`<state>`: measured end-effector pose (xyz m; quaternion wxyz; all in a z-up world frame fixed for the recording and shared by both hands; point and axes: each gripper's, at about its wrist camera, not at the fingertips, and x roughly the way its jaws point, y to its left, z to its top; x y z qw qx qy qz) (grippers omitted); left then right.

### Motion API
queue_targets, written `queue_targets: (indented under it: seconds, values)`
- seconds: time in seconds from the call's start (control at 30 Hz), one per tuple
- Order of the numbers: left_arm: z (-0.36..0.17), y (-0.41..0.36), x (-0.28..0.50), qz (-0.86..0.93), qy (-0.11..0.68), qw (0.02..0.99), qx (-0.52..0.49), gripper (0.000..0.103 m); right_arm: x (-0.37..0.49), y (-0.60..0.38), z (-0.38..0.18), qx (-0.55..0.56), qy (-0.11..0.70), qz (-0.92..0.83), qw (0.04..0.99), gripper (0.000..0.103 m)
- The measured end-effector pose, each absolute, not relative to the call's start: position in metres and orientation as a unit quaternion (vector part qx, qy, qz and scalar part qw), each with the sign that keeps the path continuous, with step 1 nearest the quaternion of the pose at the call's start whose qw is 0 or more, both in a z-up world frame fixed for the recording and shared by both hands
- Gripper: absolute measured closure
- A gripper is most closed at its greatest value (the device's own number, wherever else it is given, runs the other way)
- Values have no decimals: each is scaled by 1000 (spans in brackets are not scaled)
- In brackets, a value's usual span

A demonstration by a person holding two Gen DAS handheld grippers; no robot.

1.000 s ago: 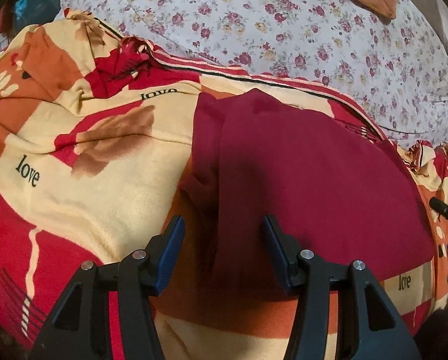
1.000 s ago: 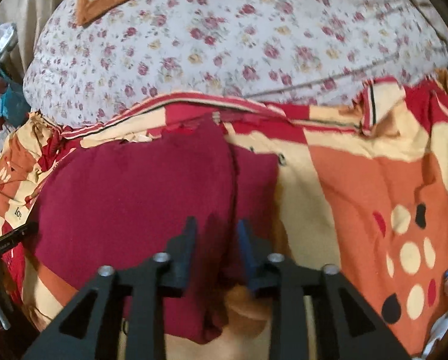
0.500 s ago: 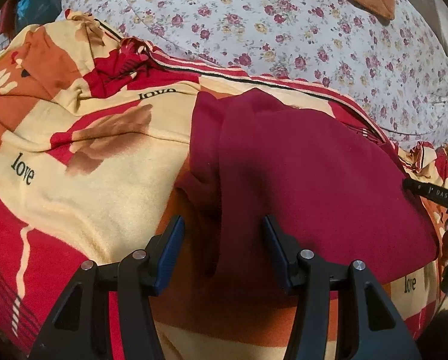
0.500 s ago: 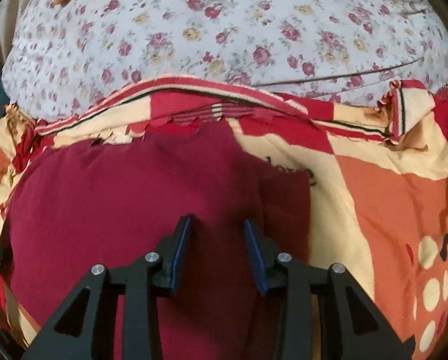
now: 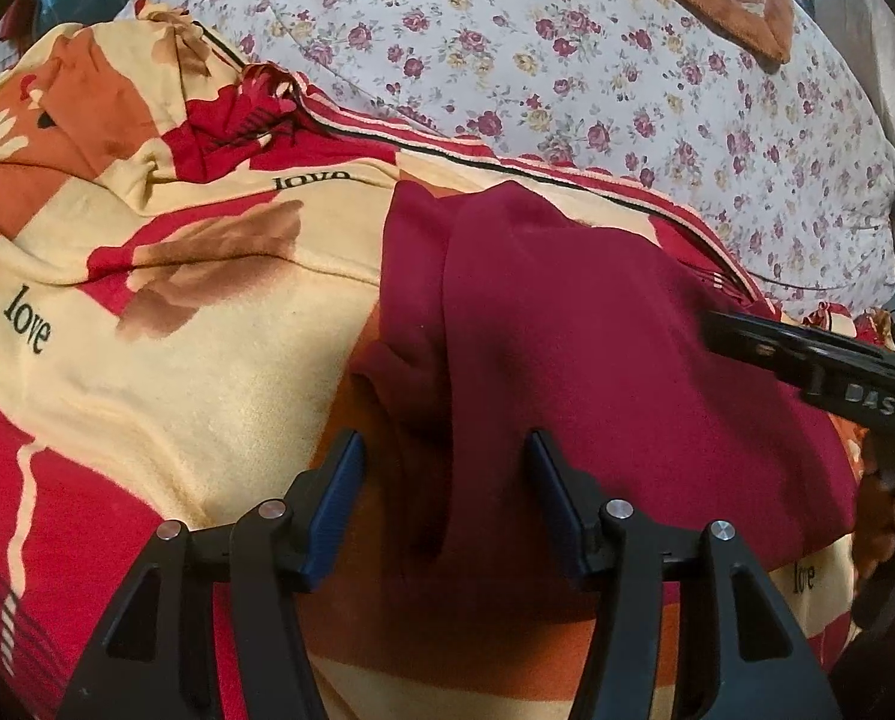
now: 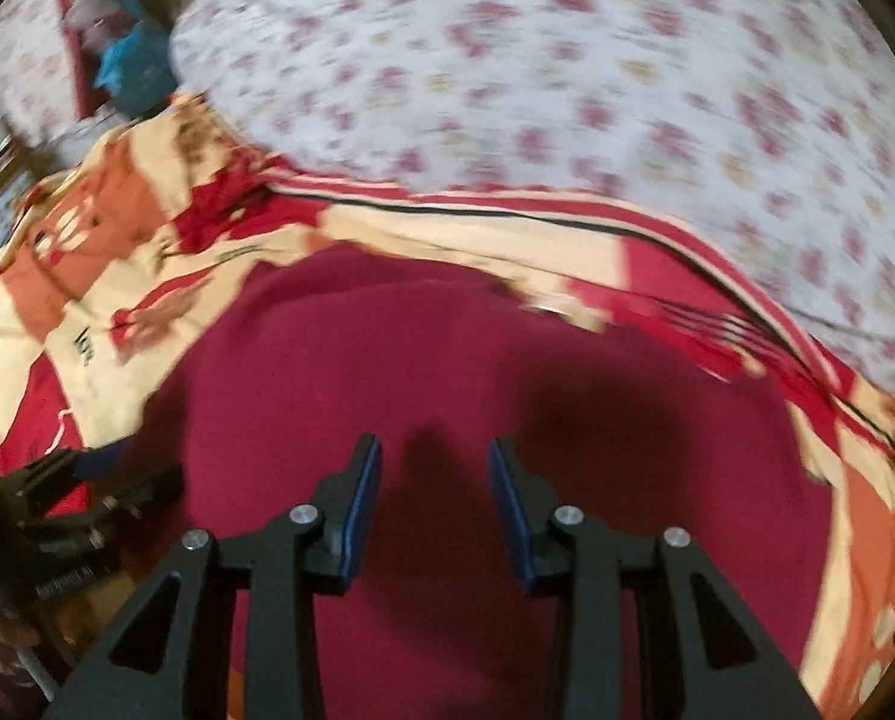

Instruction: Fold small clothes

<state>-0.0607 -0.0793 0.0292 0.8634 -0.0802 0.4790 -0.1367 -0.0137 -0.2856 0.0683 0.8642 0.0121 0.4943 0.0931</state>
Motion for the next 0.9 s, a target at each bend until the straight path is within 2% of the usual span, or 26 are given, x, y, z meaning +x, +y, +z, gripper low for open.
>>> queue_targets:
  seconds: [0.4,0.77,0.8,0.87,0.9]
  values:
    - [26,-66,-58,-160,479,853,-135,66,50,-188,39,-48,502,152,850,65]
    - [23,-60,-53,-169,477,846,-166,64,102,-187,25,1,533,125,837,61]
    - [23,-59,-52,-170,477,846,-169,64,103,-188,27,5,538,125,834,59]
    - [23,-58,-52,-171,478,844,-175,64,102,-188,33,20,544,135,828,41]
    - [23,-58,-52,-171,478,844,-176,64,100,-187,36,30,547,144,824,37]
